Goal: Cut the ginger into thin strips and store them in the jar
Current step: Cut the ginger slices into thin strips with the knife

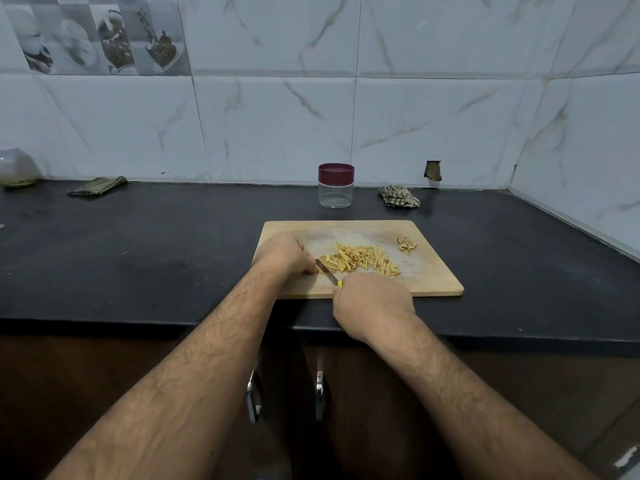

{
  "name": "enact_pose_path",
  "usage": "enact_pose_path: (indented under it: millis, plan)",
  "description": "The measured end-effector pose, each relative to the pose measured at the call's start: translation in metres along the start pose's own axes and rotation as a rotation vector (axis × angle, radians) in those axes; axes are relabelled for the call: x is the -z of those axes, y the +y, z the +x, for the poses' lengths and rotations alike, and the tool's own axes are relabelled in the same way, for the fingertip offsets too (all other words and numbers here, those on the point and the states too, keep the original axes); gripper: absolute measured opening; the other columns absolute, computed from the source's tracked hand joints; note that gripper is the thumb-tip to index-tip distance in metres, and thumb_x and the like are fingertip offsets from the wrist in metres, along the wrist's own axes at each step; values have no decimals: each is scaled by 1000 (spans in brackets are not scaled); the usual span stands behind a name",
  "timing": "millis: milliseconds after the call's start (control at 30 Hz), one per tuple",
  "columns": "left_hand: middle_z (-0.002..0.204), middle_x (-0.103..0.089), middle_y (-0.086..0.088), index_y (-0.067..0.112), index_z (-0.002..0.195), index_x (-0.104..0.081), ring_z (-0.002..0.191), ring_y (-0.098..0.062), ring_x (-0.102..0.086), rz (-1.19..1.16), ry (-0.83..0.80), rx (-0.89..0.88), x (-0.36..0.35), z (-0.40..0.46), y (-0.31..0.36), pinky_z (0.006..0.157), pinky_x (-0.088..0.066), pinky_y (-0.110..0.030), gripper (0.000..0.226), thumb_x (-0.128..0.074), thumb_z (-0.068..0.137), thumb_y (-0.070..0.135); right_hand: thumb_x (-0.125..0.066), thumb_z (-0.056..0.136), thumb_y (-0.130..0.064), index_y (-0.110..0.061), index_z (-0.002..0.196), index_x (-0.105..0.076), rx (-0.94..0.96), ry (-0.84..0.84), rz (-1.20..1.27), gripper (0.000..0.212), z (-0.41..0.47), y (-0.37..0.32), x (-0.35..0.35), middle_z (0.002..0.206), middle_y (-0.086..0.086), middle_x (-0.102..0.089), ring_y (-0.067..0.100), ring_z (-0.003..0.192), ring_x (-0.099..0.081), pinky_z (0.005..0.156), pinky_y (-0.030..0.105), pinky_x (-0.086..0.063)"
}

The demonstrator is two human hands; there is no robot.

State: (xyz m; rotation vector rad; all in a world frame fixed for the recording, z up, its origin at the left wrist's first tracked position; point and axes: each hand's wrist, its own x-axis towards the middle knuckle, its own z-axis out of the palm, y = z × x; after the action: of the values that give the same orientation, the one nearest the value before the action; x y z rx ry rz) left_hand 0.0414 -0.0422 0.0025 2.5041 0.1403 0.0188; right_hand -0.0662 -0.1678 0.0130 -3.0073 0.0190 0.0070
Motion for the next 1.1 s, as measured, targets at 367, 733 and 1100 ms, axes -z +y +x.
enact_pose_path:
  millis: [367, 733, 1100]
  plan:
    - [93, -73, 5, 17, 90, -76, 92, -12, -64, -29, -9, 8, -1, 3, -2, 80, -53, -28, 16, -80, 78, 27, -43, 103, -24, -18, 116, -60, 40, 4, -64, 22, -5, -2, 0, 93, 0, -50, 22, 83, -47, 69, 35, -37]
    - [82, -68, -6, 13, 91, -70, 73, -21, -58, -31, -143, 121, 7, 12, 1, 88, -56, -36, 32, -87, 71, 32, -42, 102, -26, -17, 110, -62, -9, 9, 16, 23, -12, 9, 2, 92, 1, -55, 23, 82, -53, 67, 33, -41]
    - [75, -62, -5, 14, 81, -61, 64, -20, -54, -8, -153, 126, 7, 18, -1, 70, -50, -29, 31, -85, 74, 31, -43, 102, -27, -16, 114, -61, 4, -8, 7, 24, -4, 2, 2, 94, 2, -54, 23, 83, -52, 71, 34, -43]
